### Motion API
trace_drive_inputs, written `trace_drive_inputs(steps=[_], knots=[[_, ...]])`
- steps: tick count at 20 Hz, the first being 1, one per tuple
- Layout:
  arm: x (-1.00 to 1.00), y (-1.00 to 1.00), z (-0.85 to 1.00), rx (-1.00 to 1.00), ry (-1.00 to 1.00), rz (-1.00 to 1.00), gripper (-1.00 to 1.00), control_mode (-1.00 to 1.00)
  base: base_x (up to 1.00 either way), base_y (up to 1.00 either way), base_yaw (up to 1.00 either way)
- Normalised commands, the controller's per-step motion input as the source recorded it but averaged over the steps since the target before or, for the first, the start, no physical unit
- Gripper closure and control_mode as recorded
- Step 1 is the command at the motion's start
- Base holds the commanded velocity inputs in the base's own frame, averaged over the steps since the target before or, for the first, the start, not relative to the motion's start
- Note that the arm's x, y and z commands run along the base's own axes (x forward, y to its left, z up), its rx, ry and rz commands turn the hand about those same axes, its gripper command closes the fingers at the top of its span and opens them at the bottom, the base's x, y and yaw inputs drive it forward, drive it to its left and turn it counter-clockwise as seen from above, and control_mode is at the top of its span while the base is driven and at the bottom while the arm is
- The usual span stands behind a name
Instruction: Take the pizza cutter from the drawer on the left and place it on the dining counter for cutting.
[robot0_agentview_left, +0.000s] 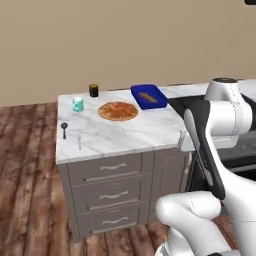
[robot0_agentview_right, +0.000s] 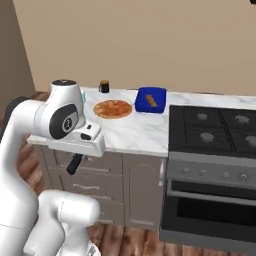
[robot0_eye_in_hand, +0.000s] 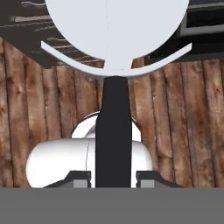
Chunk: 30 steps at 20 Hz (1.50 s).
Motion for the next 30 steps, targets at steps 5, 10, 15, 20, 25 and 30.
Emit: trace_drive_inputs(steps=[5,10,15,20,25,30], knots=[[0.0,0.0,0.0,0.0,0.0,0.0,1.0,1.0,0.43,0.97,-0.2],[0.0,0.0,0.0,0.0,0.0,0.0,1.0,1.0,0.28,0.36,-0.01],[0.0,0.0,0.0,0.0,0.0,0.0,1.0,1.0,0.52,0.0,0.09],[0.0,0.0,0.0,0.0,0.0,0.0,1.0,1.0,0.56,0.17,0.37],[0.0,0.0,0.0,0.0,0.0,0.0,1.0,1.0,0.62,0.07,0.16],[0.0,0.0,0.0,0.0,0.0,0.0,1.0,1.0,0.57,0.0,-0.18]])
